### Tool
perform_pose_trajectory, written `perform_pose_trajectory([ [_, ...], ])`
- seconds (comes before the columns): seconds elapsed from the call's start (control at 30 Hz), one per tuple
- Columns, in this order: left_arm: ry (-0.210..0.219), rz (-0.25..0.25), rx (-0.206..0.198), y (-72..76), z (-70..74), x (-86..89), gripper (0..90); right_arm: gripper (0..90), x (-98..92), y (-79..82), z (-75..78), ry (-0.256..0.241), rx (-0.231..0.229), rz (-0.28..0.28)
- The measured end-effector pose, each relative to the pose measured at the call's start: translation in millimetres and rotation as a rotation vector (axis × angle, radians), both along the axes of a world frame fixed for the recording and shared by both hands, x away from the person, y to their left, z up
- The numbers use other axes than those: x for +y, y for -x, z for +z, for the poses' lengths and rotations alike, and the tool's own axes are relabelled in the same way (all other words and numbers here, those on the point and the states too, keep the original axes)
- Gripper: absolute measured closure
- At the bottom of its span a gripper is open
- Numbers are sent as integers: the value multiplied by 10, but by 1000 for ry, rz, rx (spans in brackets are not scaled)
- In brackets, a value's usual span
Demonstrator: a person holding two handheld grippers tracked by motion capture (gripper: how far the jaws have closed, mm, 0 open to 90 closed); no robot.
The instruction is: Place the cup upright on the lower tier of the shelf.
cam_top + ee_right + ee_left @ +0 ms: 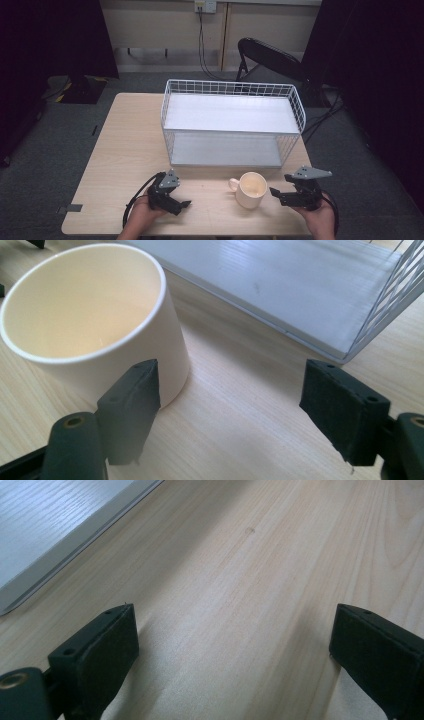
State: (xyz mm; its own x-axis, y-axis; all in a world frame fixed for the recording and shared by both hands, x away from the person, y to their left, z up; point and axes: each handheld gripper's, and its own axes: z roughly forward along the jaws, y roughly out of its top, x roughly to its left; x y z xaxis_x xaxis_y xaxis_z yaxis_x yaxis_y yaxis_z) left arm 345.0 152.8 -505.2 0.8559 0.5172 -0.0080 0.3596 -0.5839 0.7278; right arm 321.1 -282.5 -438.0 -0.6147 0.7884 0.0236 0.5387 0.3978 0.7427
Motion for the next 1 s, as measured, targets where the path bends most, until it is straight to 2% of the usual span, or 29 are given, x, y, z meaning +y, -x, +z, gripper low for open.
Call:
perform_pose_trajectory([
  [0.17,-1,0,0,0,0,0,52,235,26,-18,136,-26,2,-8],
  [0.53,-1,0,0,0,1,0,52,244,131,-56,274,-42,-11,14],
  [0.77,-1,0,0,0,1,0,52,263,225,-81,287,-51,-7,28],
  [1.0,-1,0,0,0,1,0,52,340,308,-108,235,-47,11,39],
])
